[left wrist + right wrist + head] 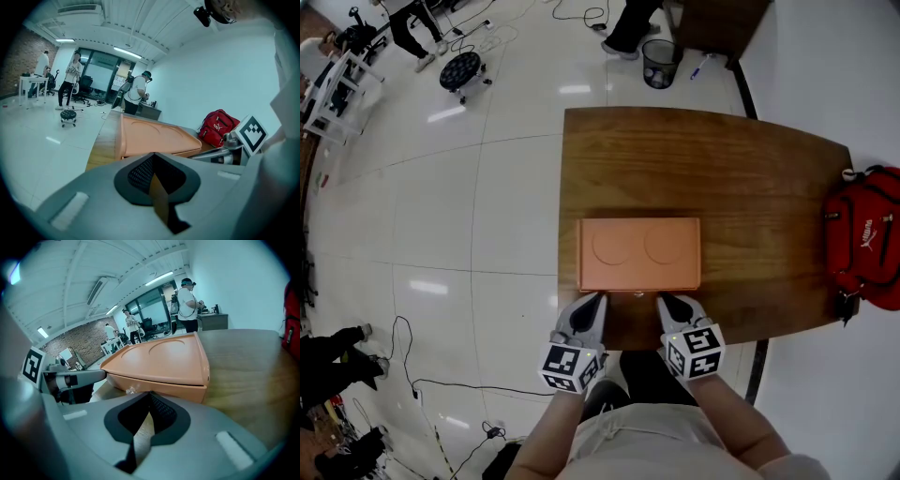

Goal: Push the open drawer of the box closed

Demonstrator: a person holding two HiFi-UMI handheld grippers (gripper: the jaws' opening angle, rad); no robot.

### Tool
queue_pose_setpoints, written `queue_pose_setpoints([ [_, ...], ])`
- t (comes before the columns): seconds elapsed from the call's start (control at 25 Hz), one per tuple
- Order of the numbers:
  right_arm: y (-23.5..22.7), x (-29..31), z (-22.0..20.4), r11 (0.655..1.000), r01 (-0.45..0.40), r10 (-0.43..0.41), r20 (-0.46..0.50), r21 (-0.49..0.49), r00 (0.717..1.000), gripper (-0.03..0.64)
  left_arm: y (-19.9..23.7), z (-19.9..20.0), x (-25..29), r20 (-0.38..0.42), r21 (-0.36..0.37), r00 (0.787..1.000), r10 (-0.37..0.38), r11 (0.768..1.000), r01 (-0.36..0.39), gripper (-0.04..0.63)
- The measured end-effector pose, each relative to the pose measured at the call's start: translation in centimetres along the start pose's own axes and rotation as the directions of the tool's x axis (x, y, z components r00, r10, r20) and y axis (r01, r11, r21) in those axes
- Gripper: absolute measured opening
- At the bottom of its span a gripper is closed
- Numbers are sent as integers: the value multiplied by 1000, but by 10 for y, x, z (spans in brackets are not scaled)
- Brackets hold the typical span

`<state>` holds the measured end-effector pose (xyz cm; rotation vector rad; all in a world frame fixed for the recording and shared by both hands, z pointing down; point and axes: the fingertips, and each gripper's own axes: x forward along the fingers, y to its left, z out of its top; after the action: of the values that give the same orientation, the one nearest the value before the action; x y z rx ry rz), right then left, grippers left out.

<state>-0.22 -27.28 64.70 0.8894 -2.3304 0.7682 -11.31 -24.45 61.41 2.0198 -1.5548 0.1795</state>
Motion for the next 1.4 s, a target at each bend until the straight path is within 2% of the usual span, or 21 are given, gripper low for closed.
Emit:
queue_pose_setpoints([
  [0.16,-2,-1,2,1000,-10,10,-6,18,1000,3,0,3,-3,-7,10,1000,-4,1000,4,6],
  [0.28,5,-11,12,1000,-11,12,23,-5,1000,3,-3,11,-14,14,20,1000,-19,1000,18,6],
  [0.44,29,-37,22,995,-61,67,68,-79,995,3,-17,27,-34,62,42,997,-47,998,44,6],
  [0.56,52,-66,34,983,-59,83,134,-174,988,3,-34,43,-55,109,80,991,-75,995,67,6],
  [0.8,103,-138,62,961,-3,96,325,-275,941,4,-69,77,-124,211,196,971,-110,978,68,6],
  [1.0,140,-194,60,947,65,87,446,-316,891,4,-104,87,-188,258,309,952,-167,948,82,6],
  [1.08,154,-210,53,943,77,90,470,-323,878,4,-113,88,-209,275,340,943,-185,937,85,6],
  [1.2,177,-232,32,945,81,87,486,-316,869,3,-123,83,-245,307,349,931,-199,933,84,6],
  [1.4,207,-272,-7,945,110,70,518,-308,853,3,-149,53,-294,308,378,919,-246,918,119,6],
])
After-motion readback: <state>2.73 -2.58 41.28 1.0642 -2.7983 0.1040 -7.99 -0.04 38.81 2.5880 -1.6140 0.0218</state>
